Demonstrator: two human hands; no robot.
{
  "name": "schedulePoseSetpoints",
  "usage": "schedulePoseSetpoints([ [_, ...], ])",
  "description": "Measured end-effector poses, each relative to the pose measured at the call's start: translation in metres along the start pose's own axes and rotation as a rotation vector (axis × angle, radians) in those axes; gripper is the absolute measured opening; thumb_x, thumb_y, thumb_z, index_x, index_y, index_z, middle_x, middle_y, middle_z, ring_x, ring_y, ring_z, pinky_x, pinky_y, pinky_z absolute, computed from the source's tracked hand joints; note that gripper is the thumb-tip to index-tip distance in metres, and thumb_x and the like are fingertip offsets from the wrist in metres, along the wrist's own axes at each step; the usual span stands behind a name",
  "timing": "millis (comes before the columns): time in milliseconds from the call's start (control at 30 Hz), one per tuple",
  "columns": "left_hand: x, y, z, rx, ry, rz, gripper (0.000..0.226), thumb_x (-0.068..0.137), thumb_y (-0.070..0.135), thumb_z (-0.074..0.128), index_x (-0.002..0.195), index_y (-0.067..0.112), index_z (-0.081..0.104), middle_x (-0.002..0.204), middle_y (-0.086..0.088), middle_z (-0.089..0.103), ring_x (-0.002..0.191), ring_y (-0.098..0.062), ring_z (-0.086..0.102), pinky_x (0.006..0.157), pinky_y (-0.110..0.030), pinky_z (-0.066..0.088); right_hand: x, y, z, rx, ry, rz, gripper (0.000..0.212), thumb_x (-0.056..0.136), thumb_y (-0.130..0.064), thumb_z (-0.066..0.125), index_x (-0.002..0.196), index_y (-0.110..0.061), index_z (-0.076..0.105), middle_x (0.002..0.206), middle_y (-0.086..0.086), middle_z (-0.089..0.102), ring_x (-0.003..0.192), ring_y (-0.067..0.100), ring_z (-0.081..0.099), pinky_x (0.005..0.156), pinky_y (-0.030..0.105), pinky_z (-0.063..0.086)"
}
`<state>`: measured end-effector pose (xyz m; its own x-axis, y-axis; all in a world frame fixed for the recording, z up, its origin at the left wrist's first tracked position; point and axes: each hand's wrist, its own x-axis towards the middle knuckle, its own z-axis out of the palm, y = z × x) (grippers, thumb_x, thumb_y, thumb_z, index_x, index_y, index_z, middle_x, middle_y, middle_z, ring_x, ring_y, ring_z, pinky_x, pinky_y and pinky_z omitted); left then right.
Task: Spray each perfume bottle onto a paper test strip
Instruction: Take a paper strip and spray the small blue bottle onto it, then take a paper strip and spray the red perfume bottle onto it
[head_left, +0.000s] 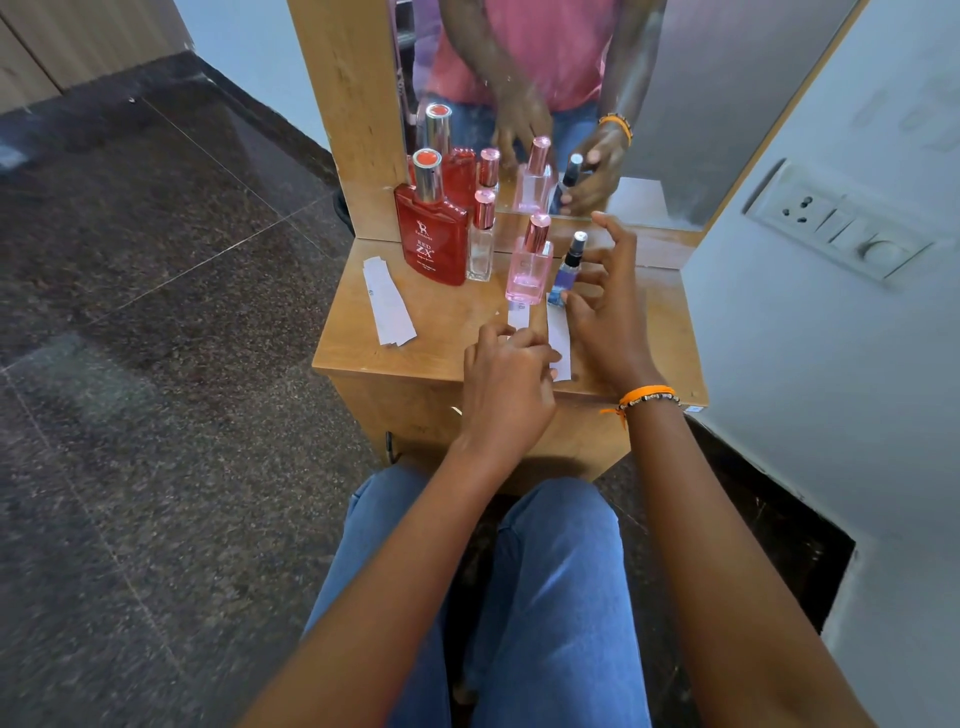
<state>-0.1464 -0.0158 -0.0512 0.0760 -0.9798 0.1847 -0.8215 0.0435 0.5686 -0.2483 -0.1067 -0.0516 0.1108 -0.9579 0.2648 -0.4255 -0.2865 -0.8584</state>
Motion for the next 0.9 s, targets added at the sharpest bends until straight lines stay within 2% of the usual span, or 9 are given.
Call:
schedulePoseSetpoints([
  [133, 0.000, -0.002, 0.001, -0.008, -0.018, -0.013, 0.026, 0.085, 0.011, 0.056, 0.105, 0.018, 0.071, 0.112, 0.009, 0.067, 0.120, -0.023, 0.040, 0.093, -0.035, 0.034, 0.000, 0.002, 0.002, 0.011, 0.006, 0.010, 0.070, 0.087, 0.010, 0.054, 0.143, -0.022, 0.027, 0.128, 0.013, 0.058, 0.104, 0.018, 0.065, 0.088, 0.031, 0.057],
  [300, 0.000, -0.004, 0.001, -0.009, -0.020, -0.018, 0.026, 0.087, 0.012, 0.056, 0.108, 0.018, 0.070, 0.114, 0.008, 0.066, 0.120, -0.020, 0.038, 0.094, -0.032, 0.032, -0.001, 0.005, 0.003, -0.017, -0.001, -0.001, 0.069, 0.089, 0.006, 0.056, 0.144, -0.021, 0.026, 0.125, 0.015, 0.058, 0.101, 0.025, 0.066, 0.088, 0.035, 0.058],
  [467, 0.001, -0.004, 0.001, -0.033, -0.034, -0.027, 0.026, 0.086, 0.011, 0.055, 0.107, 0.018, 0.070, 0.113, 0.009, 0.066, 0.119, -0.021, 0.038, 0.094, -0.032, 0.032, 0.001, 0.007, 0.002, -0.013, -0.009, 0.000, 0.068, 0.089, 0.007, 0.056, 0.143, -0.022, 0.026, 0.125, 0.009, 0.058, 0.102, 0.012, 0.063, 0.087, 0.017, 0.054],
  [633, 0.001, -0.004, 0.000, -0.058, -0.034, -0.030, 0.026, 0.087, 0.011, 0.056, 0.108, 0.018, 0.069, 0.114, 0.007, 0.066, 0.119, -0.021, 0.039, 0.094, -0.031, 0.031, -0.004, 0.007, -0.003, 0.016, 0.002, -0.008, 0.072, 0.086, 0.003, 0.060, 0.143, -0.020, 0.025, 0.127, 0.008, 0.057, 0.112, 0.017, 0.060, 0.094, 0.024, 0.053],
  [767, -0.001, -0.008, -0.003, -0.127, 0.029, -0.041, 0.023, 0.085, 0.009, 0.057, 0.101, 0.019, 0.071, 0.109, 0.007, 0.066, 0.112, -0.017, 0.041, 0.093, -0.026, 0.029, -0.021, 0.003, -0.006, 0.008, 0.182, -0.020, 0.062, 0.083, 0.002, 0.062, 0.137, -0.011, 0.033, 0.116, 0.001, 0.054, 0.100, 0.014, 0.059, 0.084, 0.024, 0.054],
  [900, -0.009, -0.022, -0.017, -0.129, 0.148, -0.110, 0.019, 0.085, 0.008, 0.058, 0.090, 0.022, 0.070, 0.103, 0.010, 0.063, 0.095, -0.008, 0.033, 0.081, -0.019, 0.025, -0.044, -0.011, 0.003, 0.010, 0.359, -0.072, 0.032, 0.086, -0.001, 0.061, 0.116, -0.006, 0.050, 0.093, -0.001, 0.055, 0.075, 0.011, 0.056, 0.064, 0.023, 0.051],
])
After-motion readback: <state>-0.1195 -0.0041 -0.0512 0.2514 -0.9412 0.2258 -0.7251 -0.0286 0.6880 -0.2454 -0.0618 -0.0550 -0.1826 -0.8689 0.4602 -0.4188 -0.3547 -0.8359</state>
